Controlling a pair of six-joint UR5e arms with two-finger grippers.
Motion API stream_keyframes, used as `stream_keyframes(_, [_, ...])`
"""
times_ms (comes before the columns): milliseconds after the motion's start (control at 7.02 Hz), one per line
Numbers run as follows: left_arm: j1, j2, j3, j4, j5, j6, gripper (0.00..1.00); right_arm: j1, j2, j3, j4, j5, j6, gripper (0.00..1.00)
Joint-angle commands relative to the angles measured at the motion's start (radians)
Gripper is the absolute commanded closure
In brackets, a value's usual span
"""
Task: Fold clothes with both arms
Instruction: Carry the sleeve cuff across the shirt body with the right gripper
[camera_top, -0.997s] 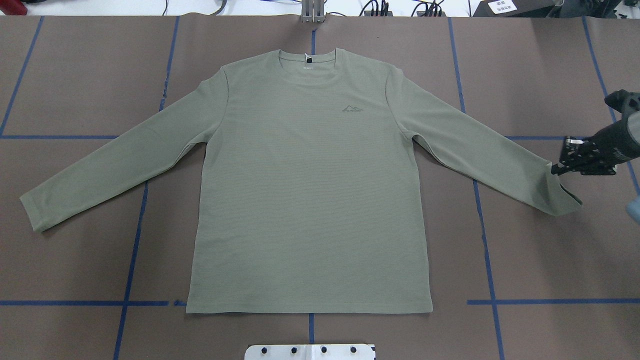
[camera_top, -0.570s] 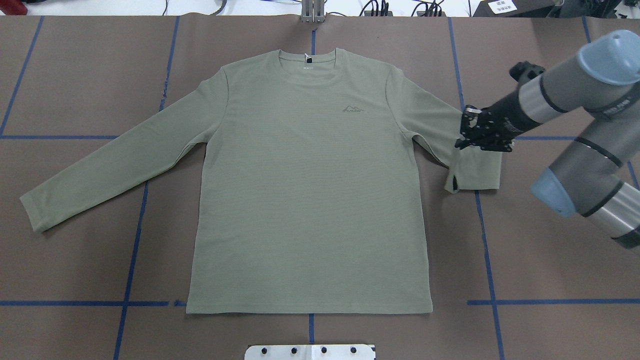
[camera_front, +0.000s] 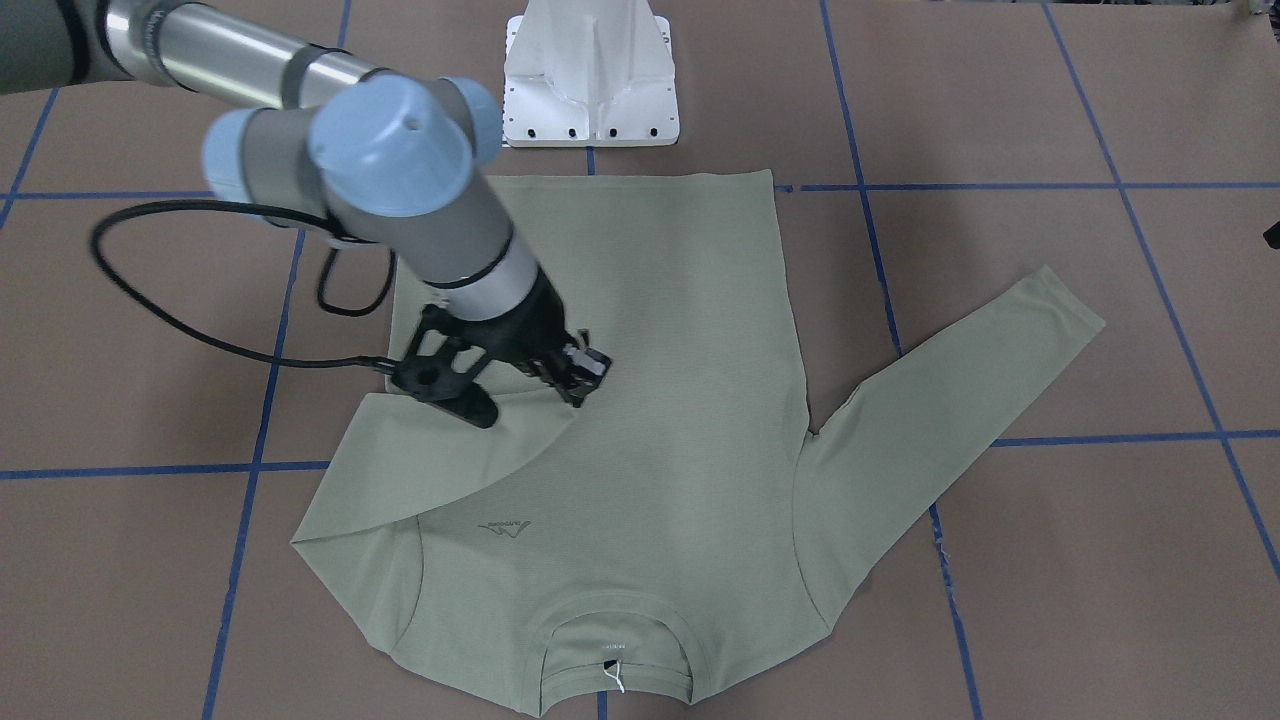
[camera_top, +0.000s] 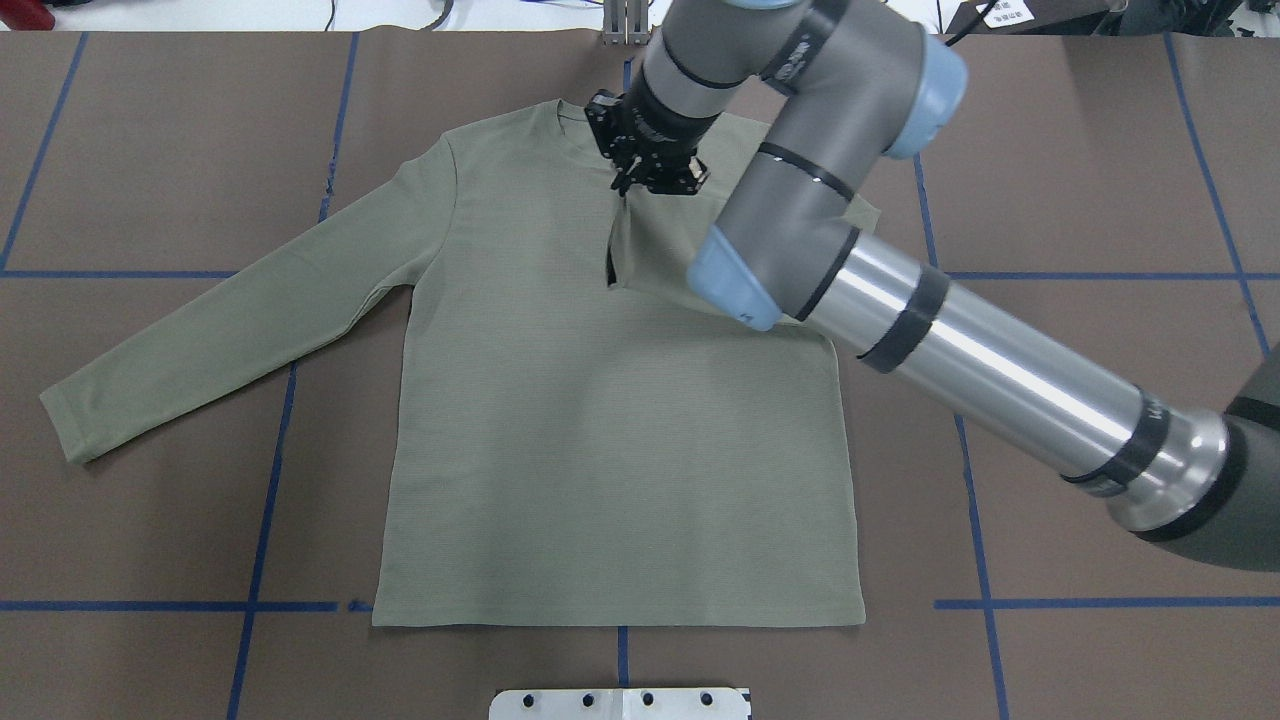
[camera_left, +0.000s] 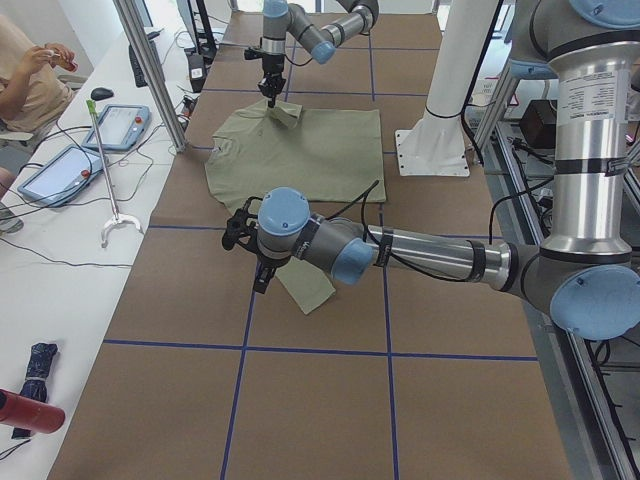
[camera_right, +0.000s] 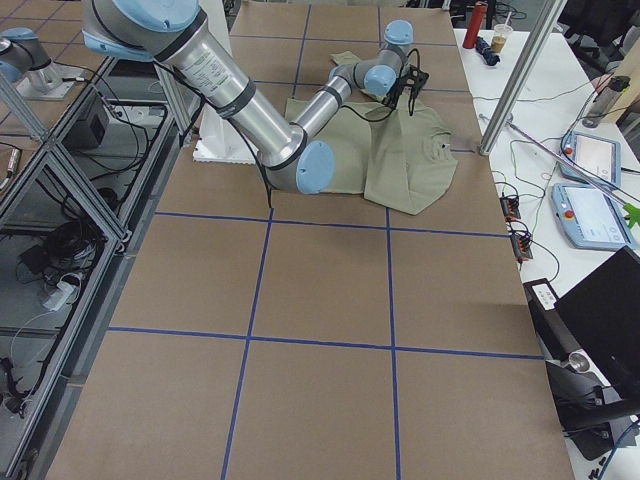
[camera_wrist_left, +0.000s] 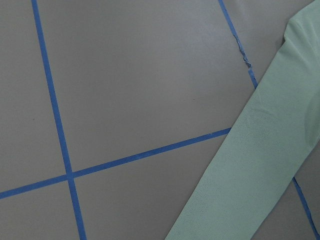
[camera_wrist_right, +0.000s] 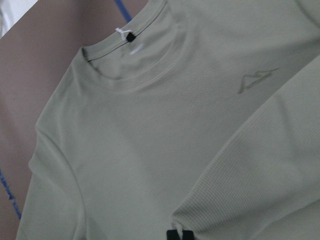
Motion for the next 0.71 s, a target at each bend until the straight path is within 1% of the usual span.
stream_keyframes(0, [0.0,0.004,0.001,0.0,0.001,-0.001,0.0,-0.113,0.16,-0.212,0.132,-0.136,0.007,1.0])
stream_keyframes(142, [0.0,0.004,0.0,0.0,0.001,0.0,0.0,-0.142,0.173,-0.241,0.168,-0.191,0.007,1.0])
stream_keyframes(285, [0.0,0.004,0.003,0.0,0.001,-0.001,0.0,-0.166,0.203,-0.301,0.227,-0.243,0.007,1.0])
stream_keyframes(427, [0.001,0.004,0.007,0.0,-0.001,-0.001,0.0,-0.187,0.213,-0.329,0.254,-0.294,0.006,1.0])
stream_keyframes(570, [0.003,0.004,0.018,0.003,0.001,-0.003,0.0,-0.196,0.215,-0.334,0.257,-0.314,0.006,0.05])
